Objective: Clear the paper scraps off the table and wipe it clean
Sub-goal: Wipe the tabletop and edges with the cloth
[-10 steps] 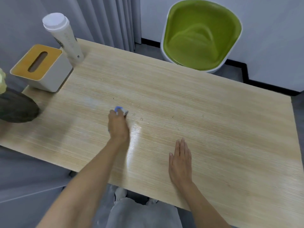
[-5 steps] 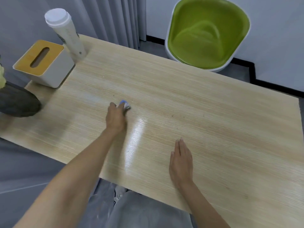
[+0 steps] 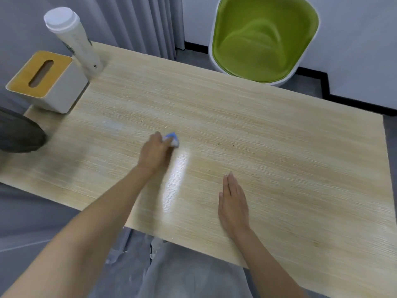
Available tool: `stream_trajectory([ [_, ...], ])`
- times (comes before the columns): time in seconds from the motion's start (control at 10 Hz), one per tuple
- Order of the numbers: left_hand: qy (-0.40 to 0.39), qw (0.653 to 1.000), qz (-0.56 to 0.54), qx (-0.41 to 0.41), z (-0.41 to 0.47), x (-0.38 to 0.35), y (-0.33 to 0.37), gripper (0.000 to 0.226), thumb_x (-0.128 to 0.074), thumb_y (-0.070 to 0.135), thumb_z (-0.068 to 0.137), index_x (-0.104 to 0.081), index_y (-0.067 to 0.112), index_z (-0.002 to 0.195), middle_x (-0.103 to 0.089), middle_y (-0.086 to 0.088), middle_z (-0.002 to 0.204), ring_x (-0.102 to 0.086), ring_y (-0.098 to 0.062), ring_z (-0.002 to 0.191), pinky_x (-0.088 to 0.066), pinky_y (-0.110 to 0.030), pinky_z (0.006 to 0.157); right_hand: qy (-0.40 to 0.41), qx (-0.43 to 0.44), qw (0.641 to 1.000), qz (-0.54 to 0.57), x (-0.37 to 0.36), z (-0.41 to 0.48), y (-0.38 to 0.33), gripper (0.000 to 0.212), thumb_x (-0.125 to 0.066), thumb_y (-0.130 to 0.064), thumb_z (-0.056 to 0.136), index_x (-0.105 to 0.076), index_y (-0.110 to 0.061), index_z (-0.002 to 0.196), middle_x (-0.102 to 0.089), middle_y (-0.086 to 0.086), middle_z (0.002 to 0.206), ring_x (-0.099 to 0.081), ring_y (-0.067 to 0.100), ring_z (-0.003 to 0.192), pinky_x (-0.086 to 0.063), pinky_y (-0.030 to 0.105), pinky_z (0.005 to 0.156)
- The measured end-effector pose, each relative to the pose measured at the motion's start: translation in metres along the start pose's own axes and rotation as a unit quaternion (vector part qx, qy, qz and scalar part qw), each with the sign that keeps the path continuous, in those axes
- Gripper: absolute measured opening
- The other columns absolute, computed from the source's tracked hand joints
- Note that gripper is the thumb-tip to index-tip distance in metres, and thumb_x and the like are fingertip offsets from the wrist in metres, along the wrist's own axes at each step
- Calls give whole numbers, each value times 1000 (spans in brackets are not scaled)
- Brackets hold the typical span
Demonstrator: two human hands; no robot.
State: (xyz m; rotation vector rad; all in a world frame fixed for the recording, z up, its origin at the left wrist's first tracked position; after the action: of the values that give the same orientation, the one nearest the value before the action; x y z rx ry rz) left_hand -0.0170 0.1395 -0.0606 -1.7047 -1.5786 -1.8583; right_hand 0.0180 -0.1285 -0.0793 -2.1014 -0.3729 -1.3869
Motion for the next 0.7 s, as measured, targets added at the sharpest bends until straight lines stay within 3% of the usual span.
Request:
stream_trajectory([
  [0.1, 48, 998, 29, 19, -20, -24, 14, 26, -48, 23, 94, -57, 9, 113, -50, -14, 106, -51, -35, 100, -37, -34, 74, 7, 8, 1000, -14, 1, 2, 2, 55, -23, -12, 102, 4, -9, 151, 11, 3, 159, 7, 13, 147, 8, 24, 115],
  [0.2, -37, 991, 64, -112, -88, -57, 40, 24, -48, 18, 93, -54, 12, 116, -52, -12, 104, -54, -32, 91, -43, -37, 71, 10, 14, 1000, 4, 1, 3, 5, 58, -28, -3, 99, -1, -7, 151, 6, 4, 160, 3, 13, 147, 5, 23, 116],
  [0.3, -199, 933, 116, -275, -151, -45, 27, 31, -36, 42, 99, -52, 17, 107, -47, 11, 84, -52, -15, 77, -34, -29, 71, 16, 17, 1000, 18, -1, 0, 9, 61, -32, 3, 96, -4, -3, 150, 4, 9, 159, 1, 18, 147, -1, 30, 120],
  [0.4, -156, 948, 176, -213, -126, 3, -23, 34, -41, 51, 97, -49, 18, 98, -47, 10, 78, -47, -9, 68, -39, -32, 73, 48, 47, 998, 8, -9, -29, 5, 59, -39, 4, 94, -15, 3, 148, -9, 17, 157, -9, 26, 146, -5, 36, 119],
  [0.5, -15, 982, 183, -42, -89, 29, -67, 22, -54, 14, 93, -56, 12, 115, -54, -16, 109, -55, -36, 90, -44, -39, 76, 19, 50, 998, 9, -20, -61, -2, 51, -16, -13, 99, -13, 4, 147, -8, 19, 156, -10, 27, 146, -5, 38, 119],
  [0.6, 39, 990, 129, 26, -113, 1, -48, 40, -53, -2, 86, -55, 12, 123, -49, -19, 119, -52, -37, 101, -40, -33, 77, 23, -10, 1000, 14, -31, -73, -6, 55, -6, -22, 97, -6, 3, 146, -4, 18, 157, -5, 26, 147, -3, 38, 119],
  [0.7, -39, 989, 118, -81, -175, -41, -3, 28, -52, 10, 90, -53, 19, 116, -47, -4, 96, -54, -30, 89, -35, -29, 64, 33, -16, 999, -12, -44, -94, -8, 52, -23, -14, 101, -2, 2, 147, 2, 16, 157, 1, 24, 147, 0, 37, 119],
])
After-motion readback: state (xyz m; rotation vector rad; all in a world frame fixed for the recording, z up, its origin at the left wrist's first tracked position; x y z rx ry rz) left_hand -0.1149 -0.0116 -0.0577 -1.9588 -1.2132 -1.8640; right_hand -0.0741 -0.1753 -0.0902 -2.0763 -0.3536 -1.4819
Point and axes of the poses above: each hand's wrist, its own z-axis towards the middle knuckle, its own x-axis out of the back of the hand, y = z × x, the point moved 2 cm from there along z, towards the middle knuckle
